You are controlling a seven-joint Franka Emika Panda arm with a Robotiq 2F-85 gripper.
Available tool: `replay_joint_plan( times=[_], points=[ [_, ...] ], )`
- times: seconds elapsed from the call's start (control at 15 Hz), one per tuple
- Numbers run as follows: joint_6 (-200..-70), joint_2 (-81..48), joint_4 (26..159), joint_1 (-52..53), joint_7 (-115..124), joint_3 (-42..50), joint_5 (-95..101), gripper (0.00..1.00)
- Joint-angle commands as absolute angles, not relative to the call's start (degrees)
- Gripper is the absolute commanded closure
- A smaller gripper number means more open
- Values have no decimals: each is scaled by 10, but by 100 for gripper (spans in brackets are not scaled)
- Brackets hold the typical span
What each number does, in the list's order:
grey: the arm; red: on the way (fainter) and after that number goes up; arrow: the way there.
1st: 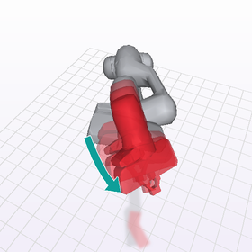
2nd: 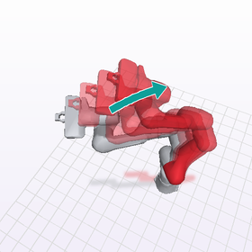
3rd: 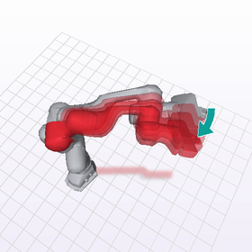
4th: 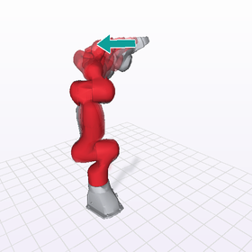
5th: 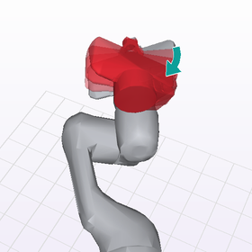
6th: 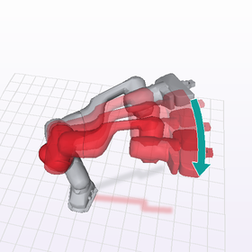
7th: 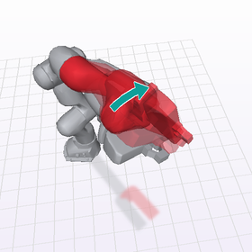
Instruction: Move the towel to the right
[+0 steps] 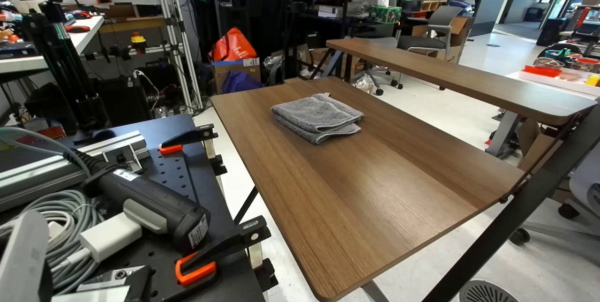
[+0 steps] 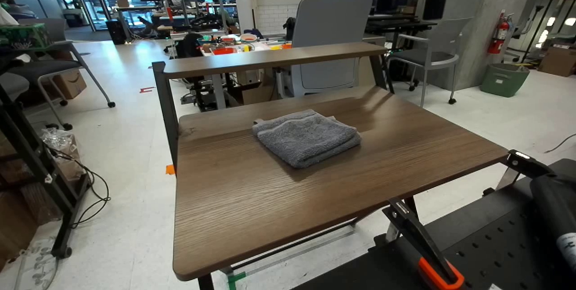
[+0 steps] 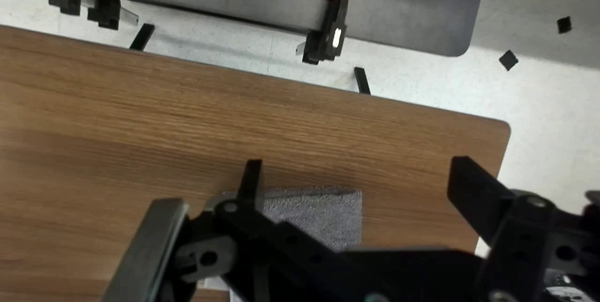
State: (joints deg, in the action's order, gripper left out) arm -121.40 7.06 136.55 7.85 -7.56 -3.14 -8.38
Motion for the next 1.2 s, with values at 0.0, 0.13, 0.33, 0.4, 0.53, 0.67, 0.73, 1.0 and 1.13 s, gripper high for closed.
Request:
replay_joint_plan(
  times=[0.0, 0.13, 0.33, 0.4, 0.53, 0.67, 0.73, 1.0, 1.13],
  points=[
    [-1277, -38, 1297, 74, -48, -47, -58, 0],
    [-1304, -92, 1266, 78, -37, -54, -44, 0],
    [-1329, -176, 1210, 90, 6, -58, 2, 0],
    [-1333, -202, 1189, 94, 15, -58, 11, 0],
    [-1335, -253, 1147, 101, 28, -57, 23, 0],
    [-1330, -301, 1104, 107, 33, -56, 25, 0],
    [-1331, -324, 1084, 111, 37, -53, 27, 0],
    [-1321, -403, 1005, 119, 41, -49, 25, 0],
    [-1315, -432, 976, 118, 37, -49, 21, 0]
  ],
)
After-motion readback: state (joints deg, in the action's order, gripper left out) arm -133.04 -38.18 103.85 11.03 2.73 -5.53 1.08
